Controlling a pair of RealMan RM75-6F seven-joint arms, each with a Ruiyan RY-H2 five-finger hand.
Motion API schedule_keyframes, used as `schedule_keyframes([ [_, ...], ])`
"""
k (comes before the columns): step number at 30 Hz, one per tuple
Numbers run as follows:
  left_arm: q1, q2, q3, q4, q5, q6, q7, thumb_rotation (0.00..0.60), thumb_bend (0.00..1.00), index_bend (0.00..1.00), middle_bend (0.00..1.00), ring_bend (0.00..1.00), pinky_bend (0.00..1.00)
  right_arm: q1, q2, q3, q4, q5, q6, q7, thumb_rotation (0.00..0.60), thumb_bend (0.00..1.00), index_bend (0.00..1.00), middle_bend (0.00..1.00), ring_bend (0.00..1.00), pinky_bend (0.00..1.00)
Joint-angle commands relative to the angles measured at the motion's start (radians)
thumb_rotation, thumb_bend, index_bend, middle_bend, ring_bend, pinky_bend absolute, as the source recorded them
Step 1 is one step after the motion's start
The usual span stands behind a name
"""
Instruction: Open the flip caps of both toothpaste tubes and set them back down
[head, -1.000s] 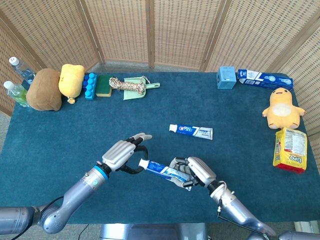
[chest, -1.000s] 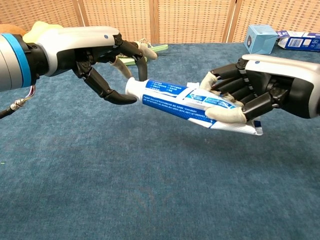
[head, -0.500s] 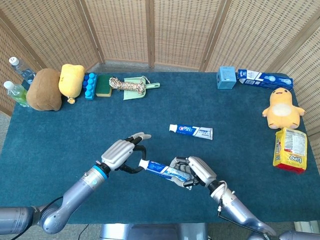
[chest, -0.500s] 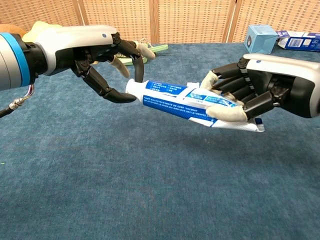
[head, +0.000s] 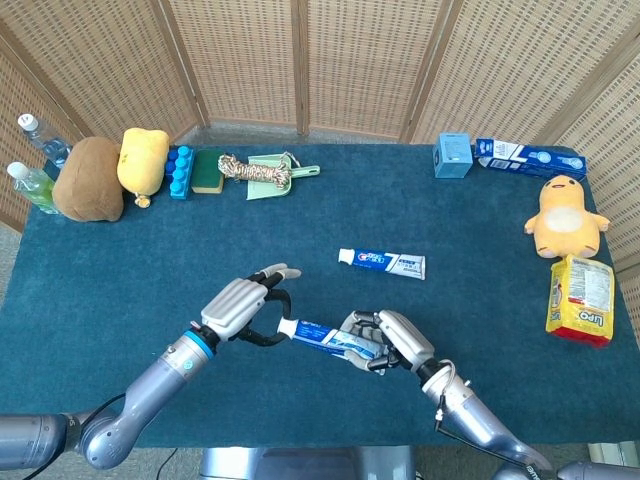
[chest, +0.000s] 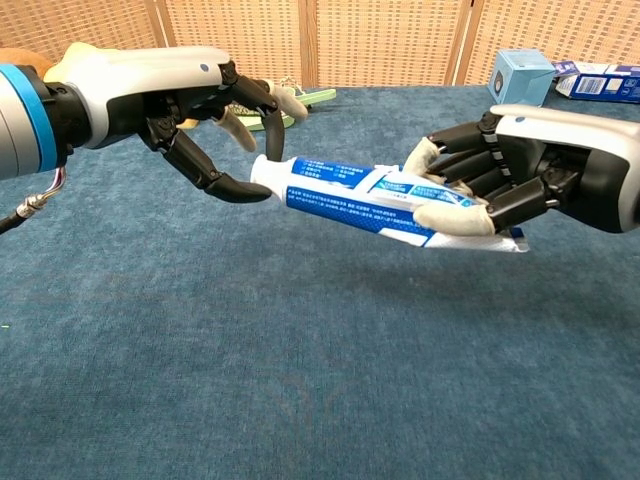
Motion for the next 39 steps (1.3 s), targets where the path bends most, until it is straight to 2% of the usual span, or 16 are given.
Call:
schedule_keyframes([
  [1, 0.001, 0.000, 0.000, 0.000, 0.000, 0.002, 0.001, 0.600, 0.24, 0.60, 0.16, 0.09, 0.23, -0.001, -0.002, 0.003, 0.002, 0.010, 0.001, -0.009, 0.600, 0.53, 0.96, 0.74, 0.67, 0.73],
  [14, 0.006, 0.004, 0.002, -0.003, 0.000, 0.018, 0.005, 0.600, 0.25, 0.63, 0.19, 0.10, 0.24, -0.008, -0.015, 0.021, 0.003, 0.092, 0.013, -0.079, 0.600, 0.53, 0.96, 0.75, 0.67, 0.74],
  [25, 0.019, 0.013, 0.013, -0.007, 0.010, 0.025, 0.000, 0.600, 0.25, 0.62, 0.18, 0.10, 0.24, -0.013, -0.008, 0.039, -0.007, 0.106, 0.006, -0.055, 0.600, 0.53, 0.96, 0.75, 0.68, 0.74],
  [39, 0.044, 0.027, 0.004, -0.014, 0.071, 0.049, -0.053, 0.600, 0.25, 0.50, 0.14, 0.09, 0.24, -0.008, 0.005, 0.040, -0.022, 0.092, -0.018, -0.036, 0.600, 0.53, 0.95, 0.75, 0.68, 0.74],
])
